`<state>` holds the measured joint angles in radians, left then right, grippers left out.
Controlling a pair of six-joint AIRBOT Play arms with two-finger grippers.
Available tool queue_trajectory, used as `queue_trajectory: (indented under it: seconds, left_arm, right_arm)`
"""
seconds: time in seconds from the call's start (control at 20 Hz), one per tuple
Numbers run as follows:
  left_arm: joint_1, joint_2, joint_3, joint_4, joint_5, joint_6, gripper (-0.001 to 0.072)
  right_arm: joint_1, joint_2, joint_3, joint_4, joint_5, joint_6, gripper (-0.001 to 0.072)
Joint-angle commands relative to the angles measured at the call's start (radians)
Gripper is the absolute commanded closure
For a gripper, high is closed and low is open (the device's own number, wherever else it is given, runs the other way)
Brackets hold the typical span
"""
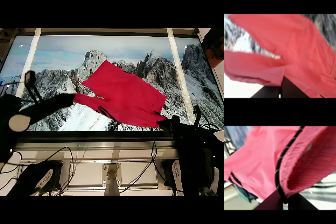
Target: Fold the clothes and pants, and hang the long-sleeved shirts on hangers.
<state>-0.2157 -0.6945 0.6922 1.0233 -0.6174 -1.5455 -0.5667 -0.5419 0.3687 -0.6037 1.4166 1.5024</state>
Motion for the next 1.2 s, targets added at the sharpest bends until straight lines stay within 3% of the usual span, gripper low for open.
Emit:
queue_trajectory:
  seconds: [0.0, 0.3, 0.5, 0.6, 0.65, 0.7, 0.75, 0.8, 0.85, 0.95, 1.05, 1.1, 1.15]
  left_arm:
    - [-0.029, -0.233, 0.211, 0.024, 0.138, 0.065, 0.0706]
    - [-0.146, -0.819, 0.715, 0.024, 0.24, 0.131, 0.0705]
    - [-0.182, -1.078, 0.965, 0.024, 0.264, 0.139, 0.0706]
    - [-0.182, -1.163, 1.028, 0.023, 0.369, 0.133, 0.0705]
    - [-0.185, -1.2, 1.04, 0.011, 0.481, 0.132, 0.0702]
    - [-0.189, -1.226, 1.041, -0.016, 0.602, 0.132, 0.0686]
    - [-0.193, -1.246, 1.041, -0.022, 0.703, 0.132, 0.0522]
    - [-0.194, -1.253, 1.041, -0.021, 0.744, 0.132, 0.0379]
    - [-0.19, -1.251, 1.041, -0.021, 0.723, 0.132, 0.0345]
    - [-0.171, -1.227, 1.041, -0.027, 0.588, 0.132, 0.0345]
    - [-0.13, -1.176, 1.041, -0.06, 0.305, 0.132, 0.0336]
    - [-0.109, -1.147, 1.041, -0.066, 0.159, 0.133, 0.0221]
    - [-0.09, -1.122, 1.041, -0.066, 0.042, 0.135, 0.0196]
  right_arm:
    - [0.0, -0.031, 0.058, 0.023, -0.114, 0.048, 0.07]
    - [0.0, -0.37, 0.237, 0.039, -0.318, 0.001, 0.0699]
    - [0.027, -0.594, 0.347, 0.177, -0.454, -0.076, 0.0699]
    - [0.1, -0.695, 0.407, 0.229, -0.624, -0.076, 0.0697]
    - [0.145, -0.741, 0.436, 0.269, -0.761, -0.076, 0.0677]
    - [0.194, -0.788, 0.47, 0.299, -0.926, -0.076, 0.0477]
    - [0.233, -0.827, 0.506, 0.299, -1.047, -0.076, 0.0236]
    - [0.259, -0.867, 0.548, 0.284, -1.124, -0.076, 0.0159]
    - [0.262, -0.901, 0.591, 0.265, -1.122, -0.076, 0.0159]
    - [0.229, -0.957, 0.689, 0.153, -0.998, -0.076, 0.0159]
    - [0.149, -1.002, 0.79, 0.022, -0.735, -0.075, 0.0159]
    - [0.101, -1.023, 0.834, -0.029, -0.588, -0.077, 0.0159]
    - [0.055, -1.05, 0.879, -0.088, -0.433, -0.083, 0.0159]
